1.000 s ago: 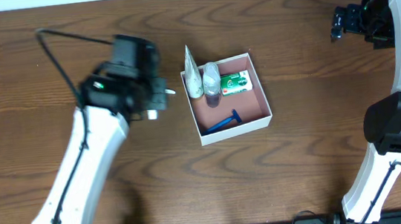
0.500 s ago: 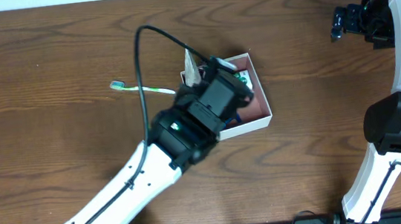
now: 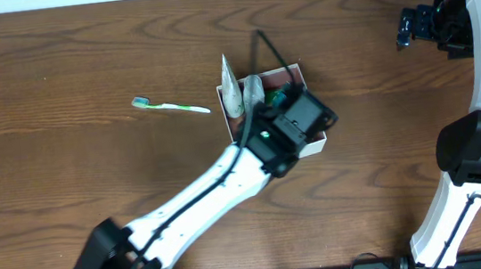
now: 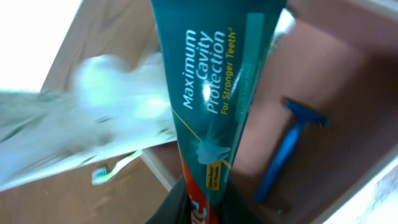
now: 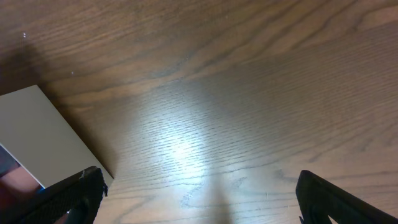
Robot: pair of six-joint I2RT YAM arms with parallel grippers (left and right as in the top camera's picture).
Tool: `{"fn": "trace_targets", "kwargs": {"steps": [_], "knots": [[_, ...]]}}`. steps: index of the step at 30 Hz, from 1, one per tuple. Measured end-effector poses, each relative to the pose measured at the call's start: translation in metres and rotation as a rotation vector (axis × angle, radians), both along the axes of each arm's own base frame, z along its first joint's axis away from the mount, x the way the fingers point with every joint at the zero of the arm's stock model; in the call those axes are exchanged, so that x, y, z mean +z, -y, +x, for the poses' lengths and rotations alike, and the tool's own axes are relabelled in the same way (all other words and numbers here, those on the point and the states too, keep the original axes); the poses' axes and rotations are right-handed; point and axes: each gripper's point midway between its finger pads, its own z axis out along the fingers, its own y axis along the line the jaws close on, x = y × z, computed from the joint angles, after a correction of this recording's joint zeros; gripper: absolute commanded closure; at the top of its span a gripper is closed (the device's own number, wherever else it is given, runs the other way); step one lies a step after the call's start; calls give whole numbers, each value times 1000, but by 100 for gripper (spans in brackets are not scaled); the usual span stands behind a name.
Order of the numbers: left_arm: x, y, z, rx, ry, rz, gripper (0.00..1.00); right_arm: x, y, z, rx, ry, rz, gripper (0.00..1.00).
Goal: Pack container
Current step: 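Carry the toothpaste tube into the box's right side, then release the toothpaste and move the left gripper to the toothbrush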
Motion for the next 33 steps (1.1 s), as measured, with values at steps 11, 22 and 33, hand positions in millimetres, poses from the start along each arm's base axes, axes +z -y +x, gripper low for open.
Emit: {"fn": "trace_targets", "kwargs": {"steps": [11, 22, 33], "knots": [[-21, 34, -31, -329, -33, 220, 68, 0, 0, 0, 0, 0, 0, 1], [-19, 34, -28, -358, -23, 241, 65, 0, 0, 0, 0, 0, 0, 1], [35, 39, -26, -247, 105, 81, 54, 0, 0, 0, 0, 0, 0, 1]]}}
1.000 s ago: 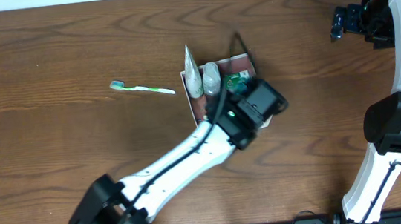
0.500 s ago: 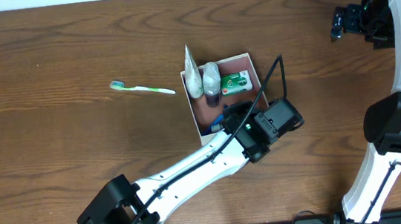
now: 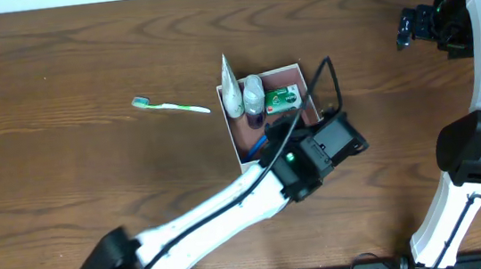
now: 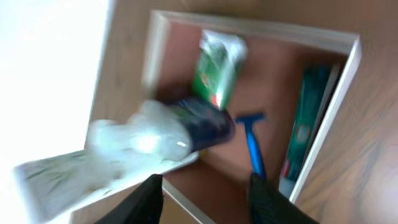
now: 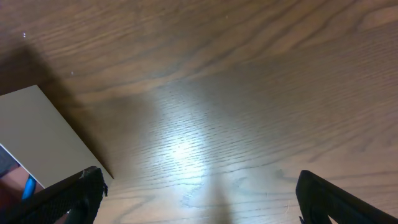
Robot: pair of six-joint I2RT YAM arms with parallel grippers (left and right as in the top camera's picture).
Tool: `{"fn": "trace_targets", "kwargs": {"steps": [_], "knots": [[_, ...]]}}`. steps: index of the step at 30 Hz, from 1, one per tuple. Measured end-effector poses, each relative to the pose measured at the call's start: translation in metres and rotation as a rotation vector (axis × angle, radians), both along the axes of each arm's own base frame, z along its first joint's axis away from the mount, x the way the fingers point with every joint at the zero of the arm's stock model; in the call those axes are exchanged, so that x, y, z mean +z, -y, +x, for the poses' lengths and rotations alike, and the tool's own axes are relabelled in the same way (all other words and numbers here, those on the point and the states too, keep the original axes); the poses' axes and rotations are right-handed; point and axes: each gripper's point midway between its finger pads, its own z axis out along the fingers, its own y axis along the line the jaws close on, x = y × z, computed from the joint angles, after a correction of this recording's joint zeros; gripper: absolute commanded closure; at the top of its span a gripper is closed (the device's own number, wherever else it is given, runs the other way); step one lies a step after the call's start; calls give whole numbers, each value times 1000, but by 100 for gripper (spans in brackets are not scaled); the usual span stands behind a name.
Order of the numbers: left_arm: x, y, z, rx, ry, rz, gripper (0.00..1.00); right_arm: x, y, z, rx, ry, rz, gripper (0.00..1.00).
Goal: Pack container
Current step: 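Release the toothpaste and move the left gripper to the toothbrush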
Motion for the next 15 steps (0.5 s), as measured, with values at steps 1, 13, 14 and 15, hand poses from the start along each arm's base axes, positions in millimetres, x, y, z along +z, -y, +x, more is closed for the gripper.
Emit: {"fn": "trace_targets", "kwargs": {"steps": [1, 13, 14, 15], "knots": [[19, 2, -2, 14, 22, -67, 53, 0, 0, 0, 0, 0, 0, 1], [167, -133, 22, 530, 203, -673, 47, 0, 0, 0, 0, 0, 0, 1], [165, -149, 29, 598, 211, -685, 45, 0, 0, 0, 0, 0, 0, 1], [162, -164, 35, 663, 218, -693, 42, 0, 0, 0, 0, 0, 0, 1]]}}
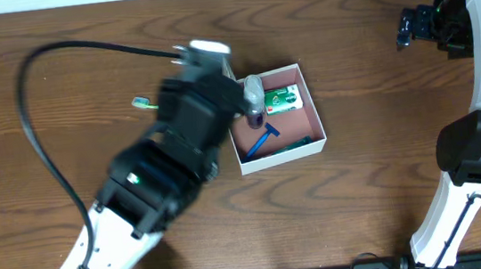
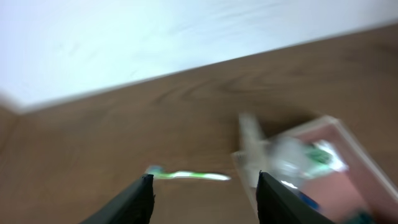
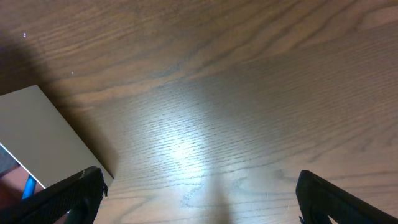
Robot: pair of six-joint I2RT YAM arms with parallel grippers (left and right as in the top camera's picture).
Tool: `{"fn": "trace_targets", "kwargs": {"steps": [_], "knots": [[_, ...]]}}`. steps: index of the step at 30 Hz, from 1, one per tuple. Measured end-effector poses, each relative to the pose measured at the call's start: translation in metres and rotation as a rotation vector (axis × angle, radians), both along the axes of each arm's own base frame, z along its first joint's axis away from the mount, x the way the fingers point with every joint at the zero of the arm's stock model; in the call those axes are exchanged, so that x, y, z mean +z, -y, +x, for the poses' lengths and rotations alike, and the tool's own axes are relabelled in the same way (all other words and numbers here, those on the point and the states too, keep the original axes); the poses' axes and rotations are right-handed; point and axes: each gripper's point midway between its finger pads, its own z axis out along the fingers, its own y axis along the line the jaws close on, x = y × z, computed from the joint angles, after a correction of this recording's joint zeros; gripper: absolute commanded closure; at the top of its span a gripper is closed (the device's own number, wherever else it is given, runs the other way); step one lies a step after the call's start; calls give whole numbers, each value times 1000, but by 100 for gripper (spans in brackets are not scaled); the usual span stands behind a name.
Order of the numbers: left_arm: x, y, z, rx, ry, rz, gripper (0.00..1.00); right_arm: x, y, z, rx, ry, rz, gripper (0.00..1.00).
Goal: Pack container
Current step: 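Release the toothpaste and move the left gripper to the toothbrush, then grasp the green toothbrush by its handle with the left gripper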
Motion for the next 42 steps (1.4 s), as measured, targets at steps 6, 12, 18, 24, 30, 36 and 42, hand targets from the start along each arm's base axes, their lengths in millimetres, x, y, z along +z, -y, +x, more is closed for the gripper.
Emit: {"fn": "trace_targets", "kwargs": {"steps": [6, 12, 18, 24, 30, 36, 42], "knots": [[-34, -74, 41, 305, -83, -71, 30, 0, 0, 0, 0, 0, 0, 1], [-119, -98, 76, 423, -326, -191, 2, 0, 0, 0, 0, 0, 0, 1], [-211, -80, 86, 408, -605, -263, 2, 0, 0, 0, 0, 0, 0, 1], [-265, -55, 78, 359, -794, -322, 2, 0, 0, 0, 0, 0, 0, 1], [-277, -42, 83, 342, -822, -393, 17, 0, 0, 0, 0, 0, 0, 1], [-276, -49, 89, 586, -775, -549, 19, 0, 0, 0, 0, 0, 0, 1], [-278, -56, 94, 863, -704, -718, 19, 0, 0, 0, 0, 0, 0, 1]]}}
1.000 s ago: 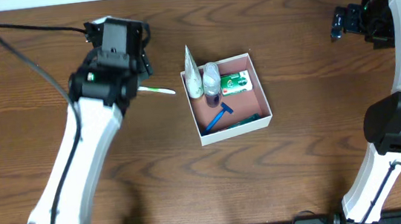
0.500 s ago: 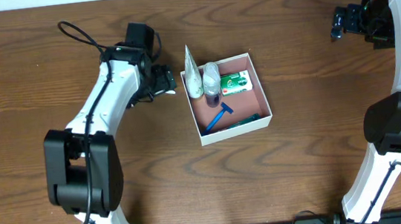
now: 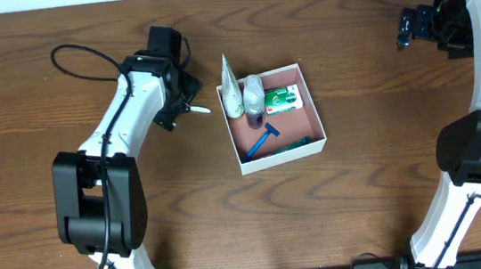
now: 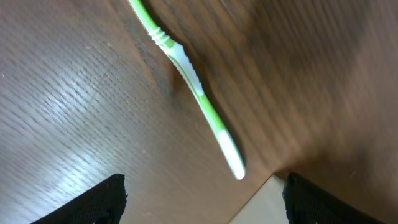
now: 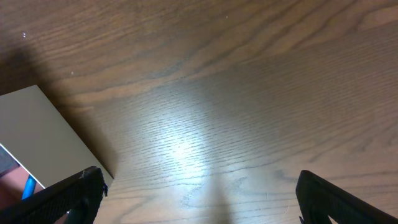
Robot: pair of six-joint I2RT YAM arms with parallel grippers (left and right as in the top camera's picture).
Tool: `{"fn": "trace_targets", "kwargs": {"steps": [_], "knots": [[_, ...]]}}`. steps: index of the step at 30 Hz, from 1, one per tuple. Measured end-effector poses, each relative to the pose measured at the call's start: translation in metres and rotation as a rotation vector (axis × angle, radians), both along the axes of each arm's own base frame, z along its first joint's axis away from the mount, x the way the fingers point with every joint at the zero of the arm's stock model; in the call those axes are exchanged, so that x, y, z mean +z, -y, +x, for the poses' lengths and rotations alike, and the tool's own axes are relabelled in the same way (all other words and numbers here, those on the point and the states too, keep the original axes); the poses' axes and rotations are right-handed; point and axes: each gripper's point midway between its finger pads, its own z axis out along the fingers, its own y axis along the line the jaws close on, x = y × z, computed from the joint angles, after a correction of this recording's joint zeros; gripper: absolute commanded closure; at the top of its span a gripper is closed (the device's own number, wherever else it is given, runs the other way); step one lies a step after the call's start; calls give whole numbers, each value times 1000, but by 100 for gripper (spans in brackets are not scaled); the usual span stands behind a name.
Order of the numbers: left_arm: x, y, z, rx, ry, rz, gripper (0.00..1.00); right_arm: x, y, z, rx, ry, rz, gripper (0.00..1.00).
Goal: Pack container
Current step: 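Grasp the green toothbrush by its handle with the left gripper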
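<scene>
The white box (image 3: pixel 317 147) with a reddish floor holds a white tube (image 3: pixel 228 86), a bottle (image 3: pixel 254 93), a green pack (image 3: pixel 283 100), a blue razor (image 3: pixel 263 139) and a teal toothpaste tube (image 3: pixel 294 145). A green and white toothbrush (image 4: pixel 186 68) lies on the table left of the box. My left gripper (image 3: pixel 175 104) hangs open just over it, covering most of it from above. In the left wrist view the left gripper (image 4: pixel 205 199) has nothing between its fingers. My right gripper (image 3: pixel 413 25) is open at the far right, away from the box.
A black cable (image 3: pixel 80 57) loops over the table at the back left. The box's outer corner (image 5: pixel 37 137) shows at the left of the right wrist view, with bare wood table (image 5: pixel 217 93) beyond it.
My left arm was raised and blurred to the left of the box. Now its open gripper is low over the toothbrush. The toothbrush, the box and the right arm have not moved.
My left gripper was shut on the toothpaste tube over the box. Then the tube lay in the box along its wall and the gripper was open above it. After that the arm was left of the box, and now it is over the toothbrush.
</scene>
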Motion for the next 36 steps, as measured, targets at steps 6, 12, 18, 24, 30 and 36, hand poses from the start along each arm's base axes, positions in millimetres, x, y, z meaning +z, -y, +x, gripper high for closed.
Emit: {"fn": "trace_targets", "kwargs": {"steps": [6, 12, 18, 24, 30, 36], "knots": [[-23, -2, -2, 107, -50, -2, 23, 0, 0, 0, 0, 0, 0, 1], [-62, -5, -12, 156, -160, -11, 25, 0, 0, 0, 0, 0, 0, 1], [-62, -10, -10, 188, -166, -55, 25, 0, 0, 0, 0, 0, 0, 1], [-63, -19, -13, 162, -185, -43, 24, 0, 0, 0, 0, 0, 0, 1], [-63, -40, -11, 47, -177, 20, 24, 0, 0, 0, 0, 0, 0, 1], [-64, -46, -12, -22, -181, 48, 24, 0, 0, 0, 0, 0, 0, 1]]}}
